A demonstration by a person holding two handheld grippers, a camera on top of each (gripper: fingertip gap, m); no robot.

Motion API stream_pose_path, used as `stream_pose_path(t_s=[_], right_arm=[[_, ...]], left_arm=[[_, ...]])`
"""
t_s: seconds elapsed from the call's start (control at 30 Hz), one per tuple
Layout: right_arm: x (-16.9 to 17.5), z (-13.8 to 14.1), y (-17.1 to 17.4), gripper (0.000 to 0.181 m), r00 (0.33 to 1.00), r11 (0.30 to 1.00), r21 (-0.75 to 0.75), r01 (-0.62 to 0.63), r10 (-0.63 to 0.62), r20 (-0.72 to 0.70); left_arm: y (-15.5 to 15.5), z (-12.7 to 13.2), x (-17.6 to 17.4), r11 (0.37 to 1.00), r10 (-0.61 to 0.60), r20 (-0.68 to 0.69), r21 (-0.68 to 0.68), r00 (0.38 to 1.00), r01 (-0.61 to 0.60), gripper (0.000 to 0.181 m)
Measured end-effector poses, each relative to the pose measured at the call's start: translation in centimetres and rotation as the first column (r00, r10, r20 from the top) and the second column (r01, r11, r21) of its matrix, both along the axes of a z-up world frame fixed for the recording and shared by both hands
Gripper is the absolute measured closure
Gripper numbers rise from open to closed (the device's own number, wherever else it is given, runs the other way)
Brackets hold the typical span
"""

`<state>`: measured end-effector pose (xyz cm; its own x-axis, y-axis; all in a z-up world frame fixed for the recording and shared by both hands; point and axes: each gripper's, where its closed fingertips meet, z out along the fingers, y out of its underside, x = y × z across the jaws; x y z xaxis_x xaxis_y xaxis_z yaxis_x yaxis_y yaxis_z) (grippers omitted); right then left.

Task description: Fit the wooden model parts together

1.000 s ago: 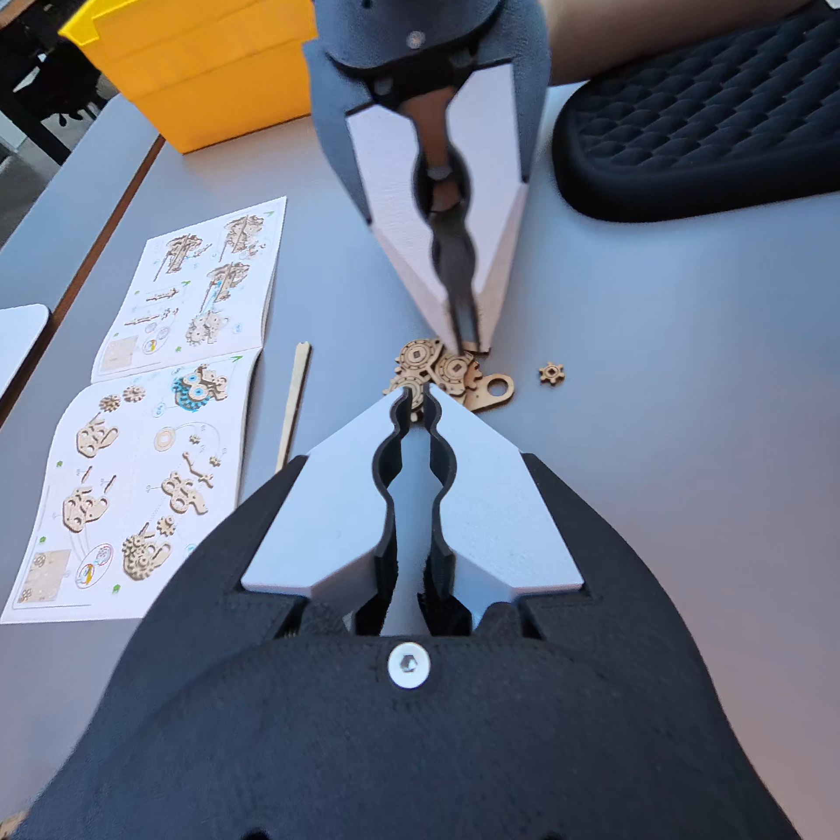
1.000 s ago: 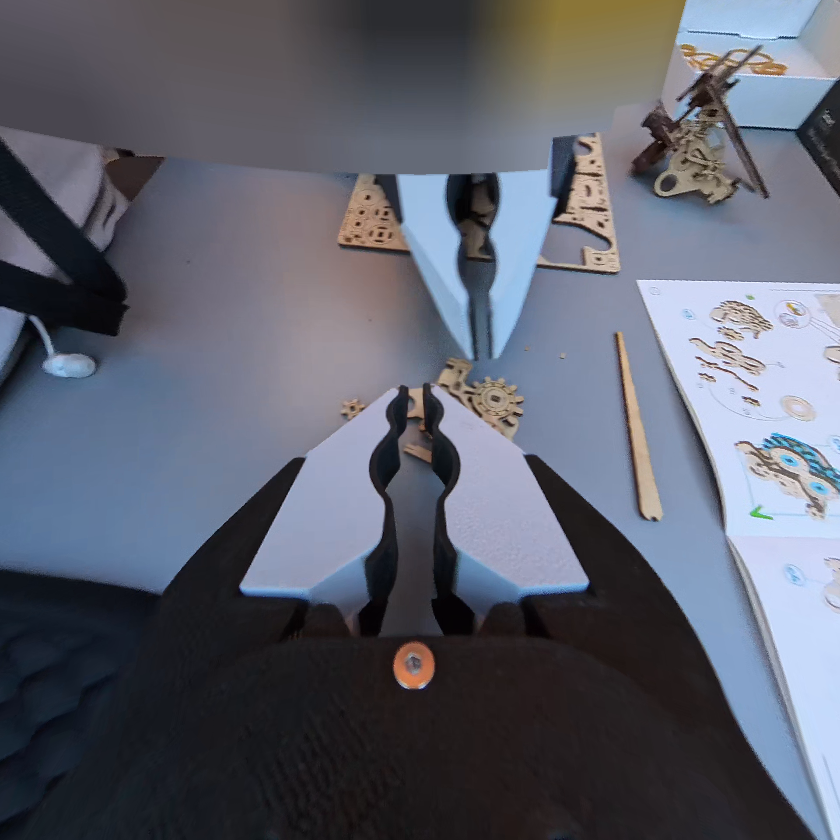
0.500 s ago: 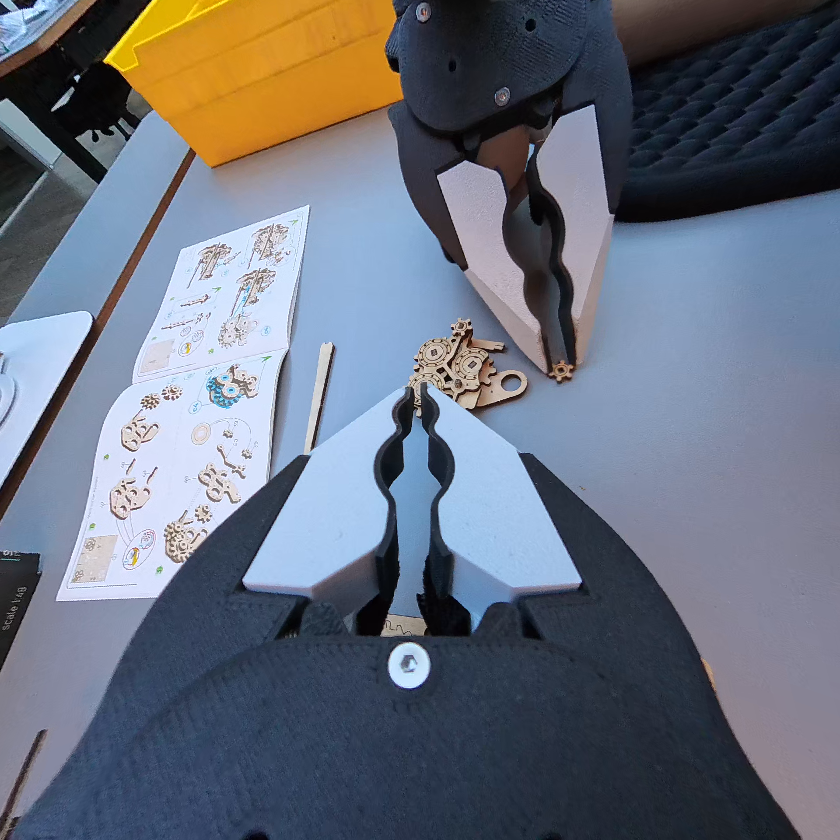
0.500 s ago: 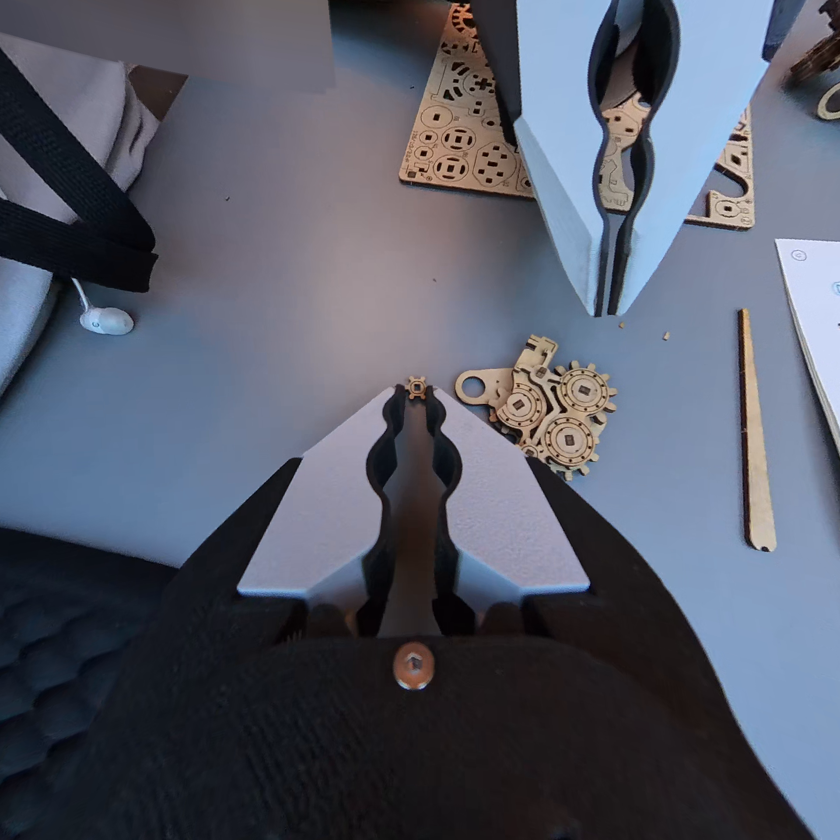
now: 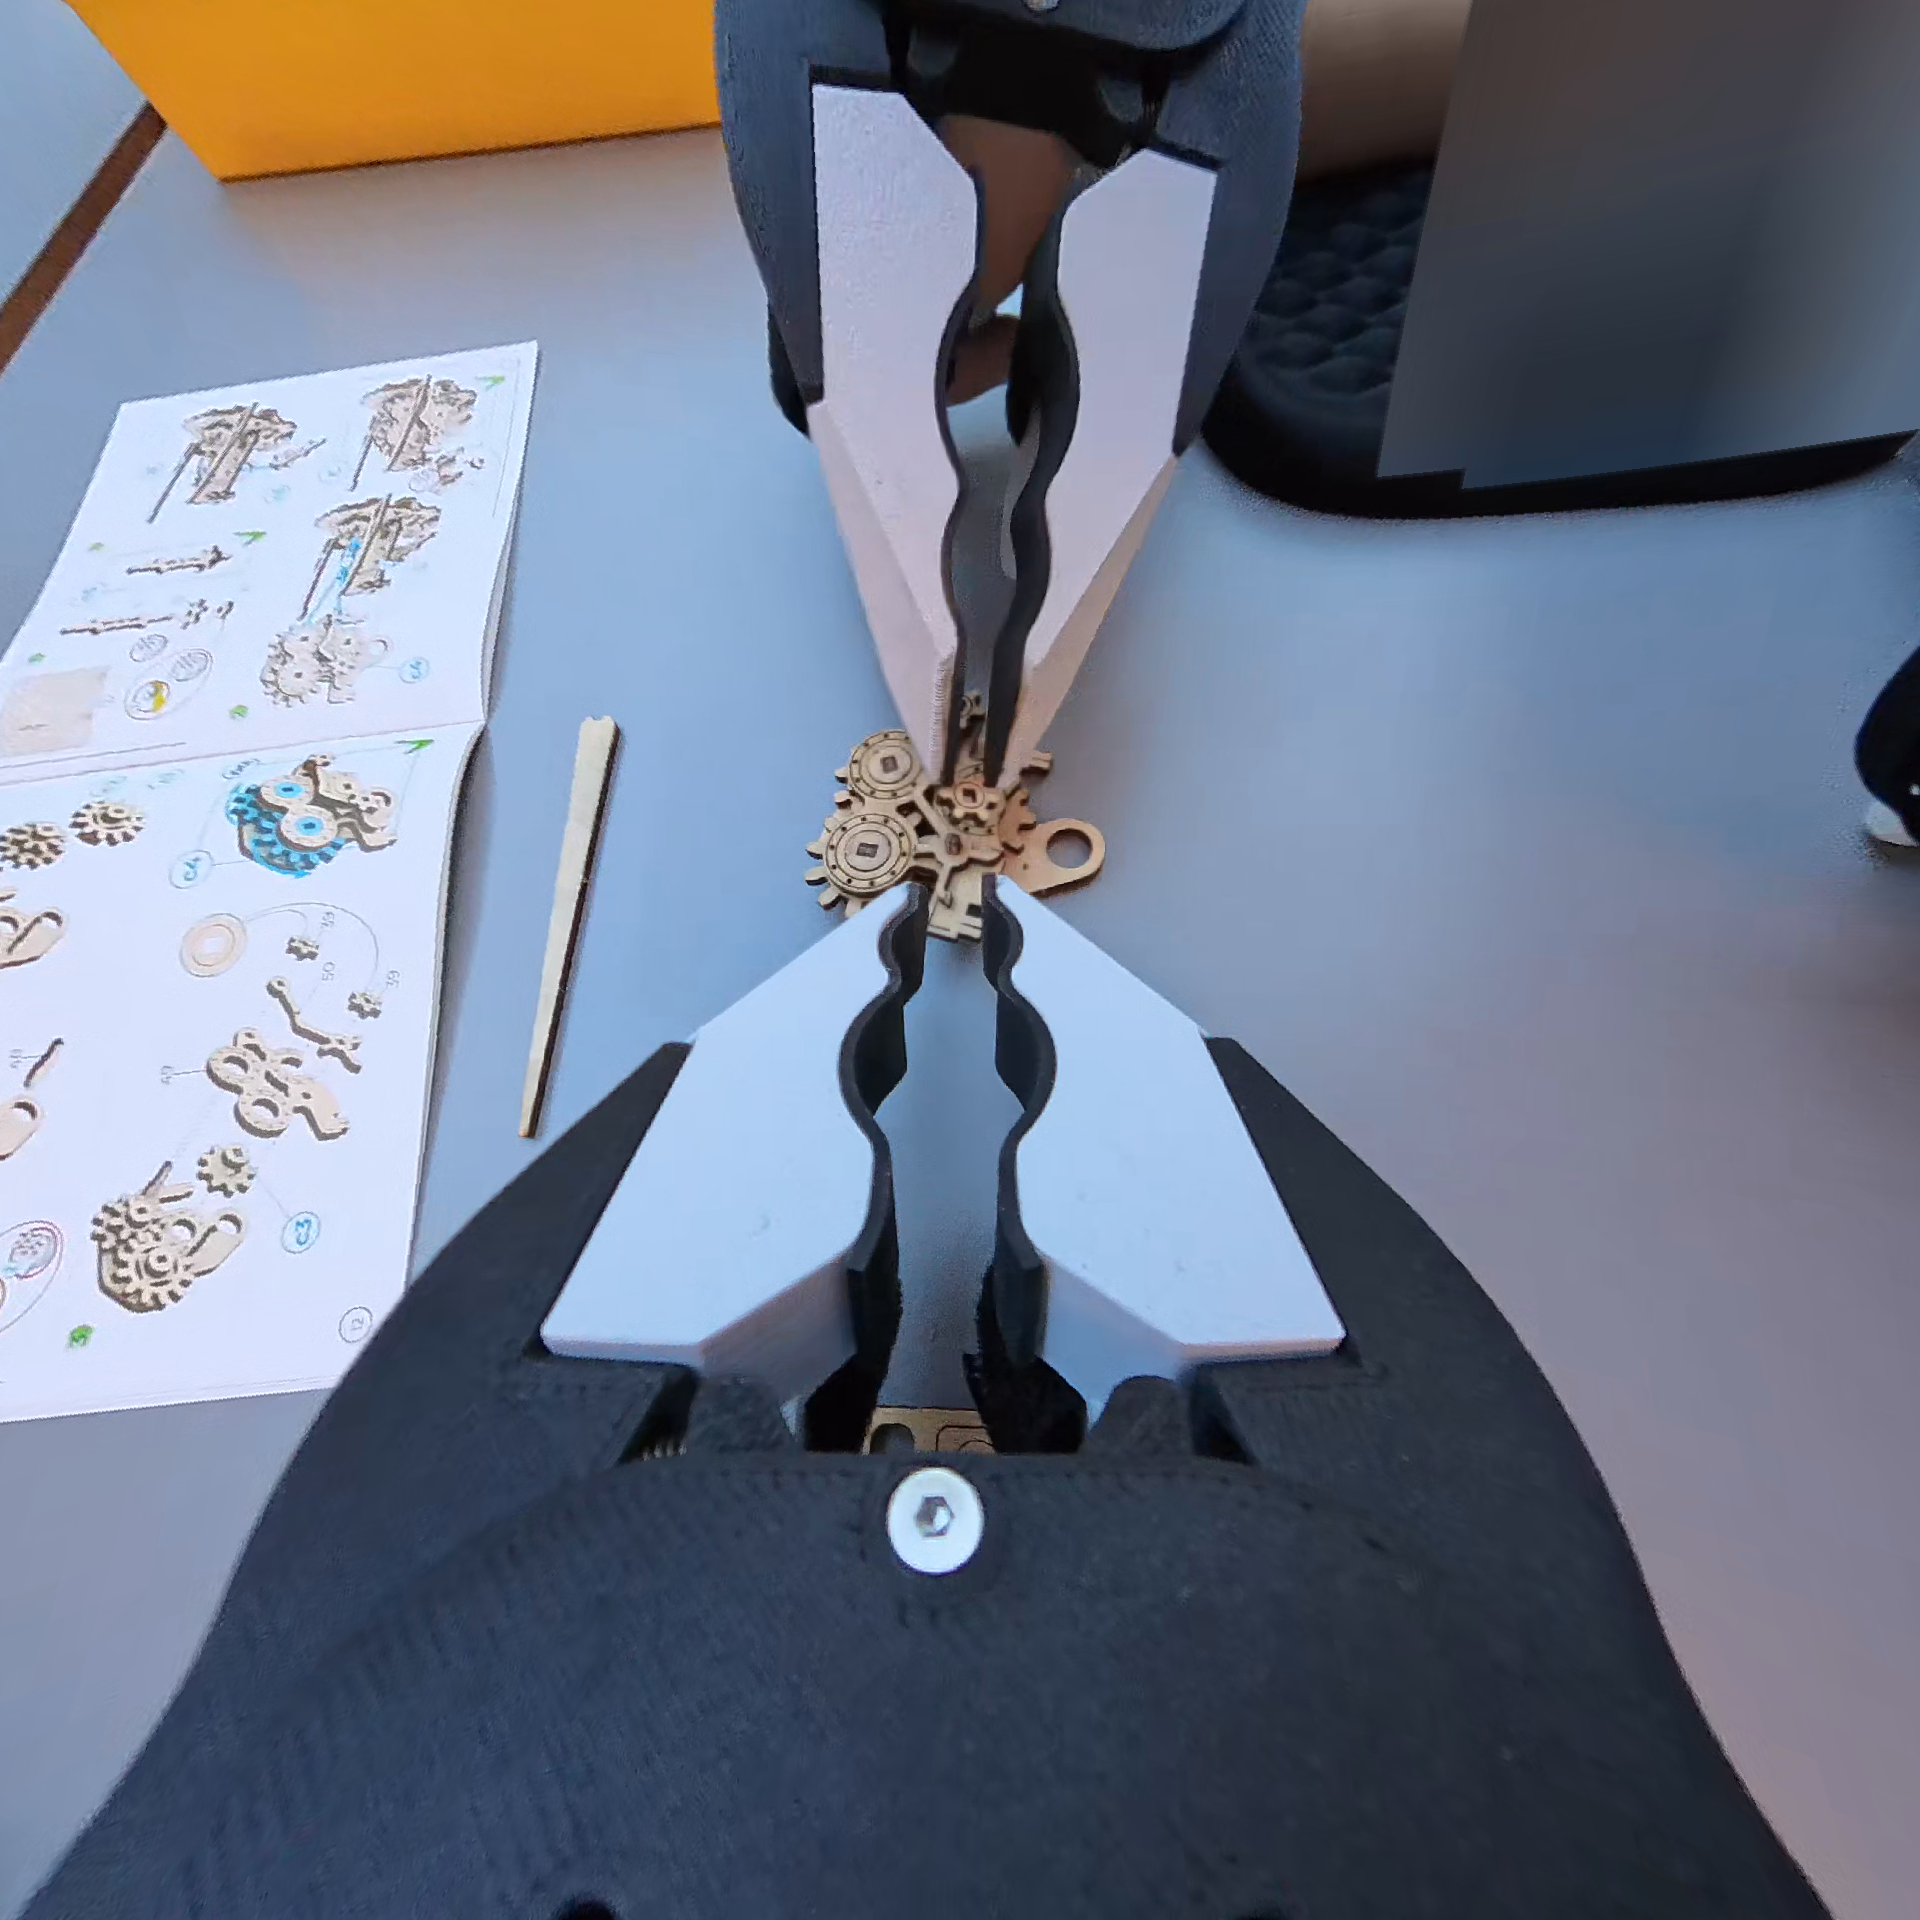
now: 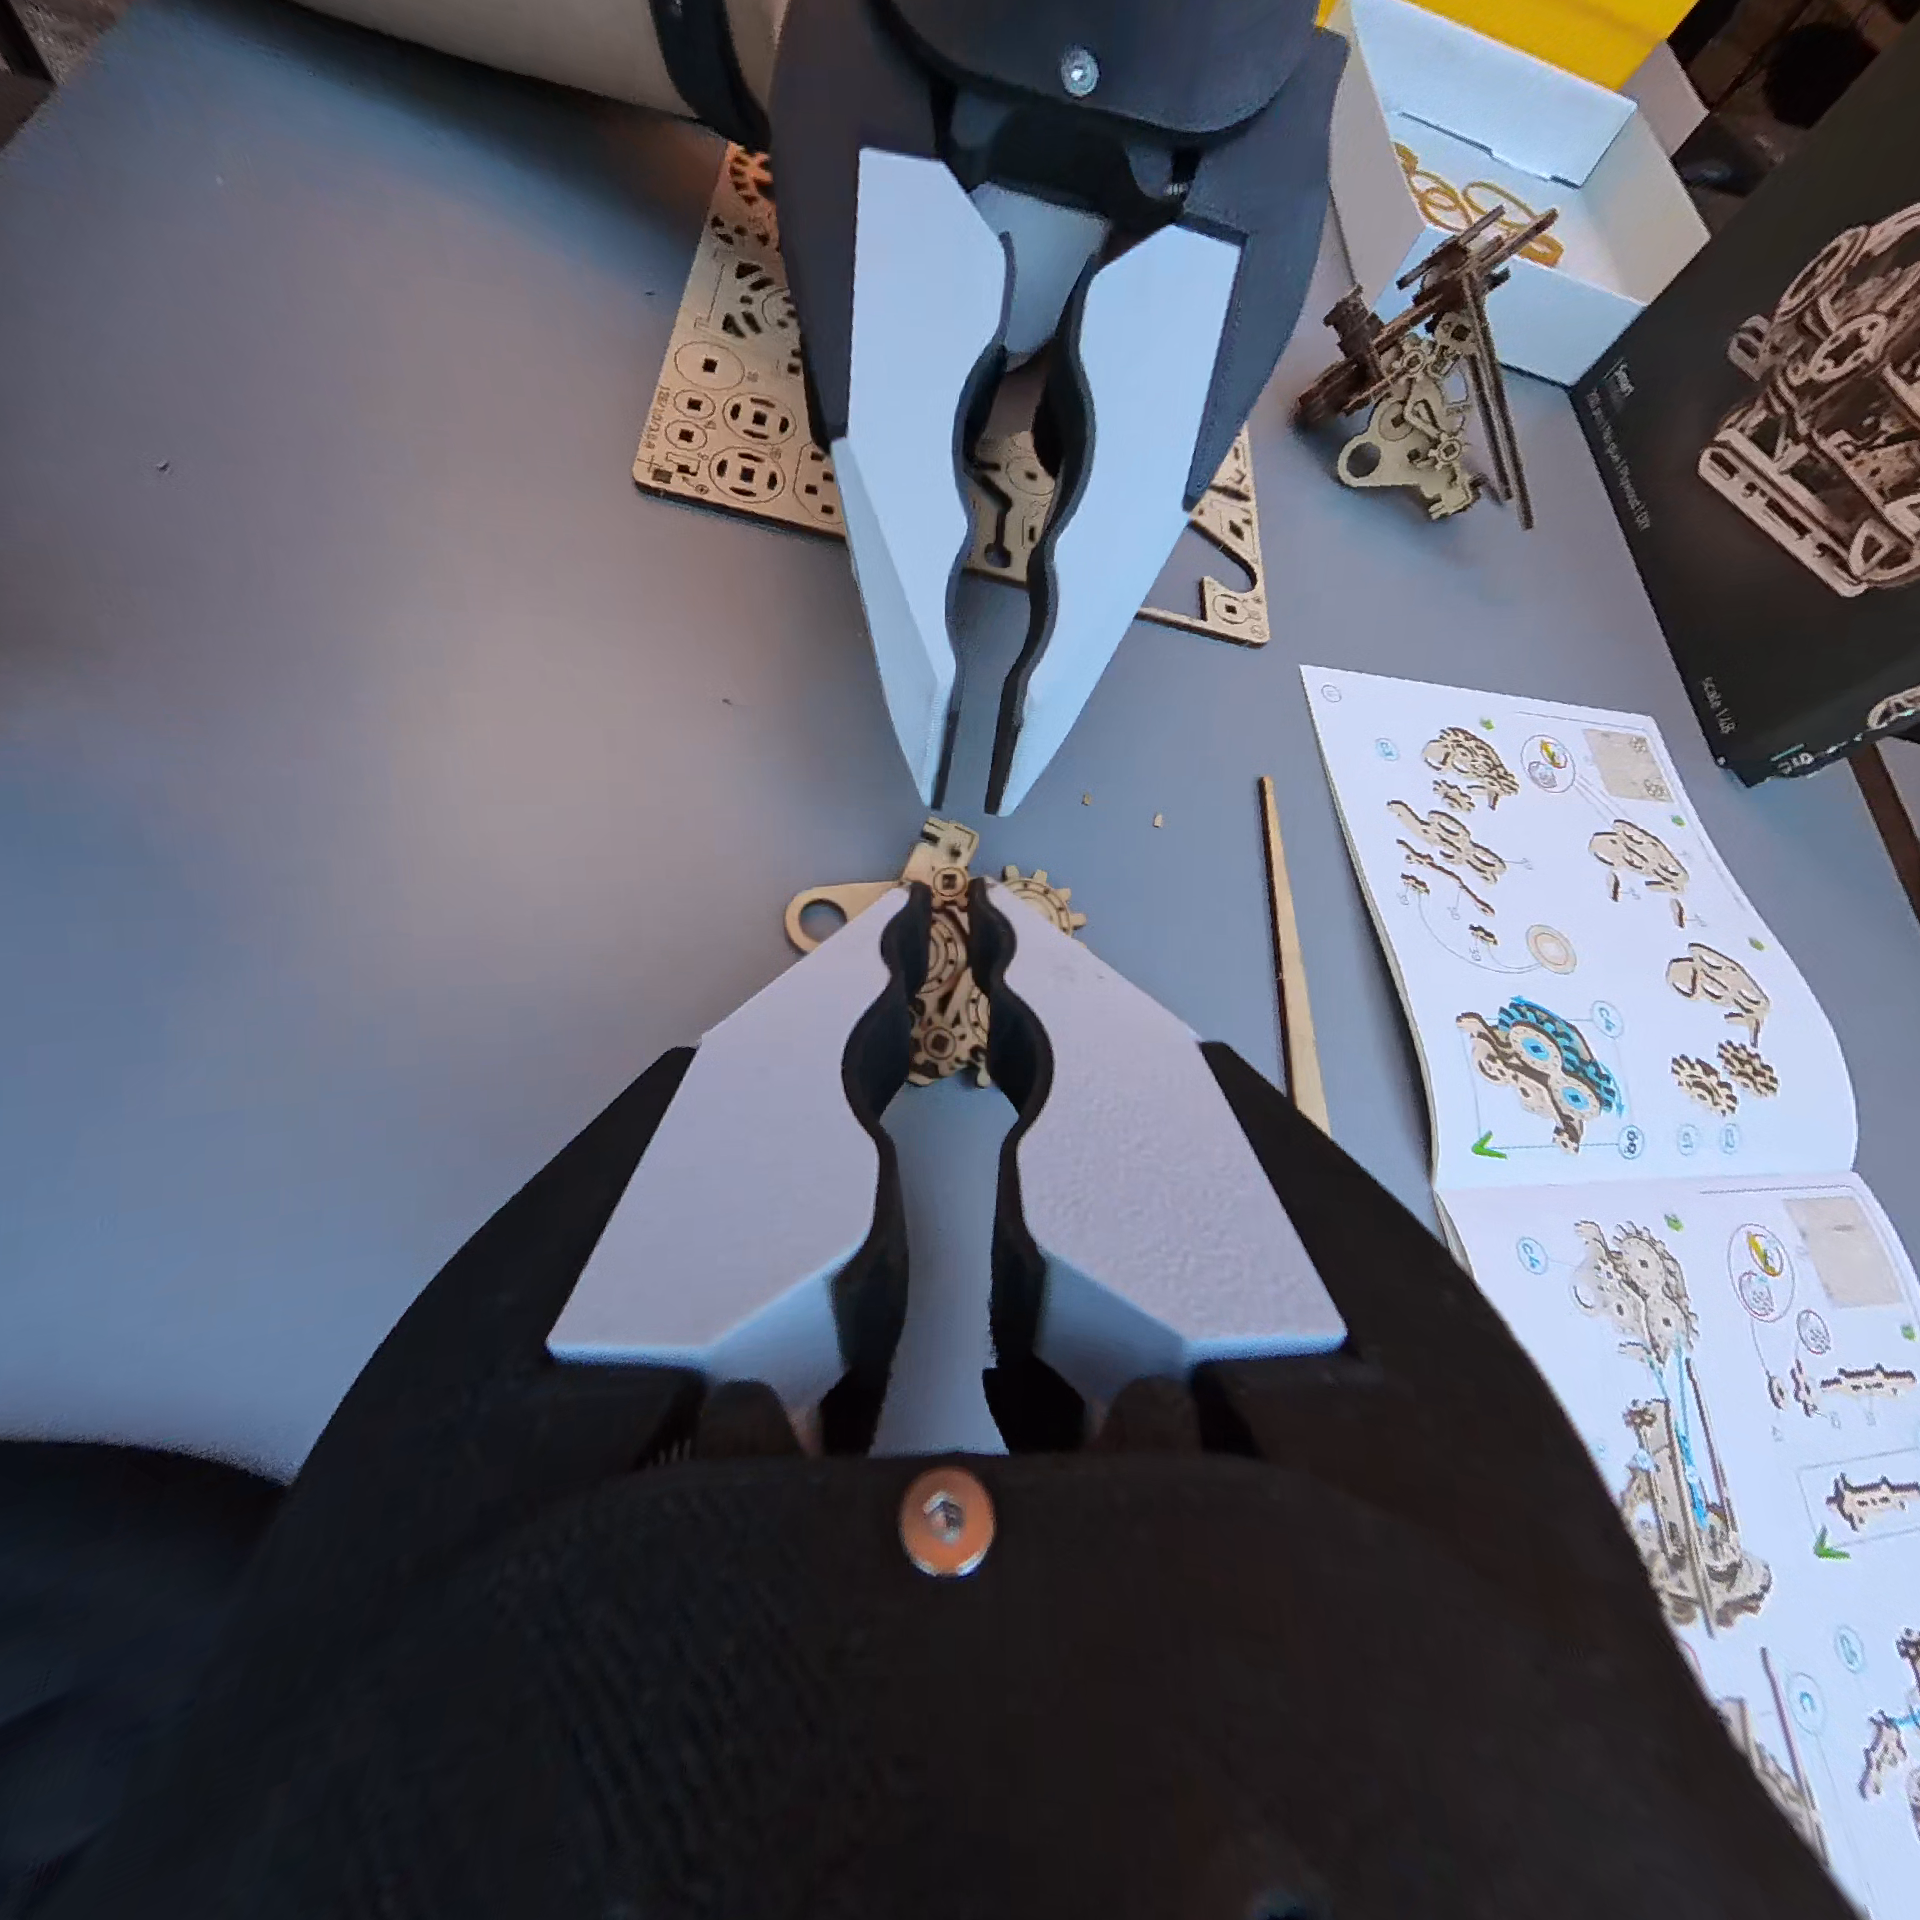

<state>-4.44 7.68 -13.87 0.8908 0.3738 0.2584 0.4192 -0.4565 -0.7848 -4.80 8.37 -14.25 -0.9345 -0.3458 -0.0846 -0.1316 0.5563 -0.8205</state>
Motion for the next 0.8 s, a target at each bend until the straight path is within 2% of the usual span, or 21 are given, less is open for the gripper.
stream_pose_path(t_s=[0.23, 0.4, 0.63, 0.8], right_arm=[[-0.03, -0.01, 0.59, 0.176, 1.0, 1.0, -0.025, -0.006, 0.006, 0.0], [-0.15, -0.29, 0.53, 0.176, 1.0, 0.999, -0.038, 0.008, -0.008, -0.015], [0.09, -0.64, 0.47, 0.176, 1.0, 0.998, -0.061, 0.021, -0.02, 0.017], [0.21, -0.68, 0.5, 0.176, 1.0, 0.997, -0.067, 0.03, -0.029, 0.011]], left_arm=[[-0.43, 0.11, 0.61, 0.999, 0.03, 0.06, 0.01, 0.998, -0.031, 0.181], [-0.57, -0.56, 0.42, 0.999, 0.011, 0.077, 0.049, 0.997, -0.015, 0.17], [-0.9, -0.62, 0.56, 0.998, 0.0, 0.143, 0.068, 0.99, -0.01, 0.177], [-0.85, -0.64, 0.73, 0.998, 0.008, 0.129, 0.058, 0.992, -0.016, 0.177]])
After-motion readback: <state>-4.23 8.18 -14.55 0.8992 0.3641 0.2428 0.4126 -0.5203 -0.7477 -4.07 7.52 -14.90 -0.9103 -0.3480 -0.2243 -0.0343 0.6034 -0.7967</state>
